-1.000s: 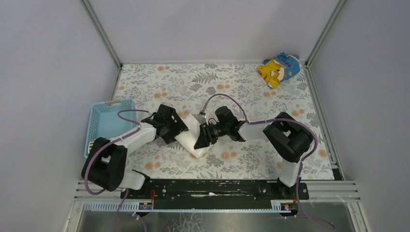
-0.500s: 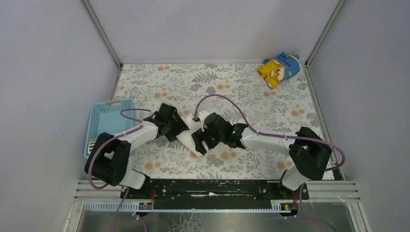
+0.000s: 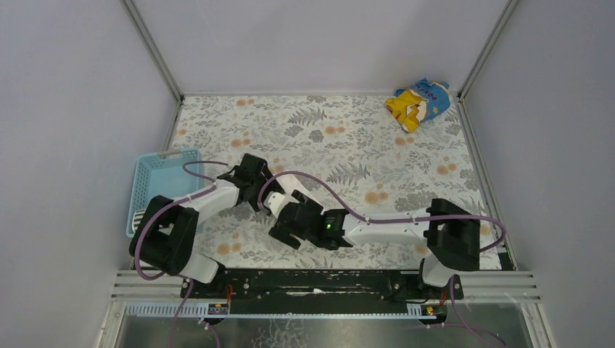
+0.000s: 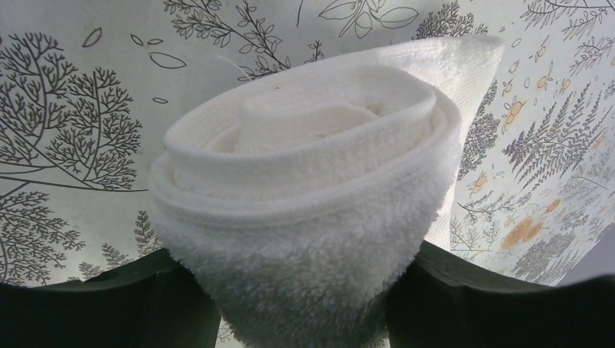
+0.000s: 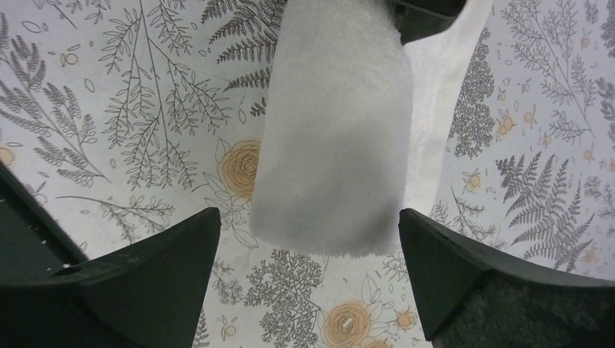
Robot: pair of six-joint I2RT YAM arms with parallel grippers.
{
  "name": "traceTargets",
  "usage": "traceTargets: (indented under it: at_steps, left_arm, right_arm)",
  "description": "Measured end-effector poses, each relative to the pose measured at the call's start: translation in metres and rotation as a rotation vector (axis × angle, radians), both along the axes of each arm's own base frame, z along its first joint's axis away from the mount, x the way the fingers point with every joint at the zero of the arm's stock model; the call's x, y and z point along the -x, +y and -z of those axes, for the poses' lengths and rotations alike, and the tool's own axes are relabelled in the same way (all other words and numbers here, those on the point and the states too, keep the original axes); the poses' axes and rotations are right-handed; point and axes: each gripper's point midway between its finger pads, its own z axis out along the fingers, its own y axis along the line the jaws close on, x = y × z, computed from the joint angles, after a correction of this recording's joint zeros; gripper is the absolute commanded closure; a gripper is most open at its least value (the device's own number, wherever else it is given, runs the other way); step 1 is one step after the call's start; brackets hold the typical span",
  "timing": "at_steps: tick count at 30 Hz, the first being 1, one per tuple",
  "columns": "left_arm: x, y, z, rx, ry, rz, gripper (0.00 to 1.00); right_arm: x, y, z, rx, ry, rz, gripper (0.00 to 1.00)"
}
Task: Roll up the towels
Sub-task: Roll the towel at the center of the board.
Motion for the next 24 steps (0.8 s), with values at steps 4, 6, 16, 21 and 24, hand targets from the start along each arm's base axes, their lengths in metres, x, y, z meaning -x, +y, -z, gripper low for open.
traceTargets:
  at_steps: [4,6,16,21,24]
  left_arm:
    - [-0.001,-0.001,0.000,0.000,0.000,0.002,0.35]
    - [-0.001,-0.001,0.000,-0.002,0.000,0.002,0.34]
    - [-0.002,-0.002,-0.001,-0.007,-0.003,0.003,0.28]
    - [-0.002,-0.002,-0.003,-0.005,-0.006,0.004,0.20]
    - [-0.001,-0.002,-0.007,-0.008,-0.005,0.002,0.13]
  right_arm:
    - [-0.003,0.006,0.012,0.062,-0.050,-0.022,0.00]
    - [-0.007,0.005,0.021,0.102,-0.066,-0.023,0.02]
    - [-0.013,-0.002,0.040,0.162,-0.074,0.032,0.34]
    - [-0.011,-0.005,0.043,0.132,-0.048,0.099,0.58]
    - [-0.009,-0.008,0.046,0.110,-0.028,0.128,0.65]
